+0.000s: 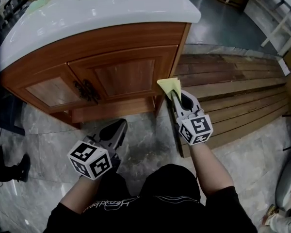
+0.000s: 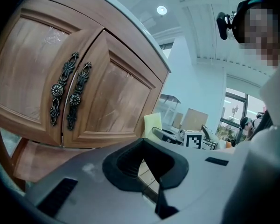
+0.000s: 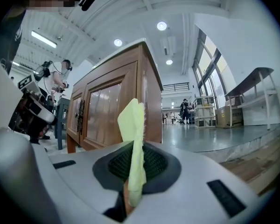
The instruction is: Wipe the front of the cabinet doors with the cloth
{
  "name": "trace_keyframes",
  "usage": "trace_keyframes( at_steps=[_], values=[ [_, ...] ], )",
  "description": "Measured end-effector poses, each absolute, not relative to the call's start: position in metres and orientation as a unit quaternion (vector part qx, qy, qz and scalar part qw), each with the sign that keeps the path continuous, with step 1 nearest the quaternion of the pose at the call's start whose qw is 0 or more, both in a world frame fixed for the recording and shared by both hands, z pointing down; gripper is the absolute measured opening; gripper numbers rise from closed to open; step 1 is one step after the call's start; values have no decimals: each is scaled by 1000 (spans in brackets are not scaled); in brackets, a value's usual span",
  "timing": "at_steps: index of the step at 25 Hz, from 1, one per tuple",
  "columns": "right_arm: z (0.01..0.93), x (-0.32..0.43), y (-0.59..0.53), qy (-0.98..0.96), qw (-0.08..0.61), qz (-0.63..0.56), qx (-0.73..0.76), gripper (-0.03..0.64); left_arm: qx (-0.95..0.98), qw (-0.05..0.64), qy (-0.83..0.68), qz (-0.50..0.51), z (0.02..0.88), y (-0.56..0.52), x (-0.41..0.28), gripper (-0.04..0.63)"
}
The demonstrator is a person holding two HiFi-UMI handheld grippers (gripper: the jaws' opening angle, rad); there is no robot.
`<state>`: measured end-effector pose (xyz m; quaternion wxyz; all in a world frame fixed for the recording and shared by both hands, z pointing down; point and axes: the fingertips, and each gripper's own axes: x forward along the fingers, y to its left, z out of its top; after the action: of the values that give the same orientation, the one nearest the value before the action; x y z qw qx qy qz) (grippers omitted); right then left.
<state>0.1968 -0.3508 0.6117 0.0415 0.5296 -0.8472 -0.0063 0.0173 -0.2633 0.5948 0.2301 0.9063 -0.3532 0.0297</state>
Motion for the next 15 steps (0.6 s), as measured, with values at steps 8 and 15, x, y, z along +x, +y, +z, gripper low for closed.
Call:
trace_keyframes(
  at_steps=[8,15],
  values=[
    [573,149,-302,-918,4,17,396,40,912,226,-341,23,594,-270,15,6],
    [525,110,-292,-947,47,60,312,40,900,272,-340,36,554,-282,-6,6]
  ],
)
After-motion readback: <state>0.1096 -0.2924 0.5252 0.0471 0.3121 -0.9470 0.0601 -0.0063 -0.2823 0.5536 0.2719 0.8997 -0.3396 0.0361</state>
